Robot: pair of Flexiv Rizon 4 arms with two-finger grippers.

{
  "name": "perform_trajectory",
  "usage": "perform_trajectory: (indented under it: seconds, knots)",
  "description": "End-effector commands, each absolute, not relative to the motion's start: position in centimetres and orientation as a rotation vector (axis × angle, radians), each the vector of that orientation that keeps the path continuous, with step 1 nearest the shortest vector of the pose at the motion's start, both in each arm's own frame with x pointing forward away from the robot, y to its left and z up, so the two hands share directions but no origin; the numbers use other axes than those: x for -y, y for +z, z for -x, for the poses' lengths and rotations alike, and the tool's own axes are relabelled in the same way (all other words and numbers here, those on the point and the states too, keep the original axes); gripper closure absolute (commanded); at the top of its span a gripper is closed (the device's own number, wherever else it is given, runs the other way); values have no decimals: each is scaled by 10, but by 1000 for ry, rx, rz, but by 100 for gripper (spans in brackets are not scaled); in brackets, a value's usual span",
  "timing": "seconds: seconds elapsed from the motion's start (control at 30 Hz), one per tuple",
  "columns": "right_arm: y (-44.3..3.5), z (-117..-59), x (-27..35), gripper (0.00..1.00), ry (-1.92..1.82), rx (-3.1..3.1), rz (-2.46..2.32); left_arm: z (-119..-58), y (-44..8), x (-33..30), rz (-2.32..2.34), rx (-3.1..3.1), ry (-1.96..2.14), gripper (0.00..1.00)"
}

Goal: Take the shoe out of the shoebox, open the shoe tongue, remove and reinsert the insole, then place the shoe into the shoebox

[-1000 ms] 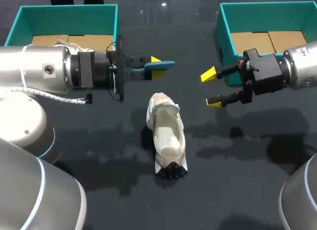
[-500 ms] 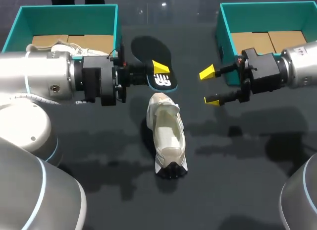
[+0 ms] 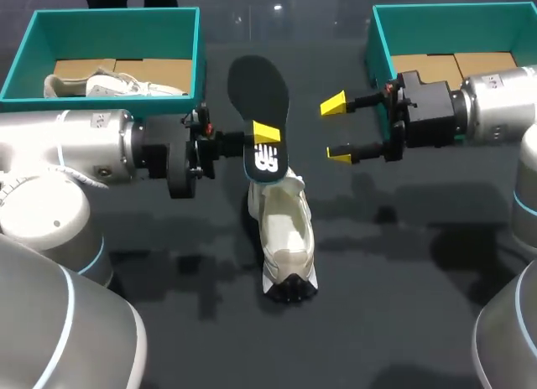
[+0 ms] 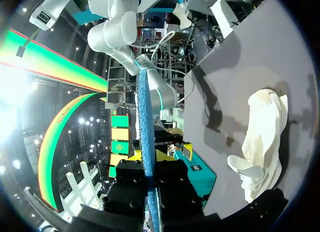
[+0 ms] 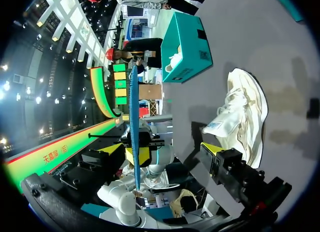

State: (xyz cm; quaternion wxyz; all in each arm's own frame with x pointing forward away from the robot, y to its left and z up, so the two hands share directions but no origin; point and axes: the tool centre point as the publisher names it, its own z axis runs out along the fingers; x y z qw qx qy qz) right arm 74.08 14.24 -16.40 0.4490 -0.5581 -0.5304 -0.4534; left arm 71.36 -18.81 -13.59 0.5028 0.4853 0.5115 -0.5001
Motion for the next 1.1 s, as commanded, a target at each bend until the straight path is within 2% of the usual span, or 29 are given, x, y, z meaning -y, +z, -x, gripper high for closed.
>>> perform_trajectory:
  seconds: [0.03, 0.53, 0.9, 0.93, 1.03, 1.1]
  knots:
    - [-166, -743, -146, 0, -1118, 1313, 1380, -720, -134, 189, -1197, -1230, -1222, 100]
    - [-149, -763, -166, 0, -1211, 1369, 1376, -716, -159, 218, -1172, -1255, -1206, 100]
    - [-157, -763, -190, 0, -1178, 1341, 1340, -721, -166, 232, -1185, -1256, -1148, 100]
    - [-157, -762, -191, 2, -1177, 1340, 1337, -721, -166, 233, -1186, -1256, -1146, 100]
    - [-158, -761, -195, 25, -1176, 1339, 1327, -721, -167, 233, -1186, -1254, -1132, 100]
    - [-159, -760, -196, 34, -1174, 1339, 1325, -721, -168, 232, -1184, -1254, -1132, 100]
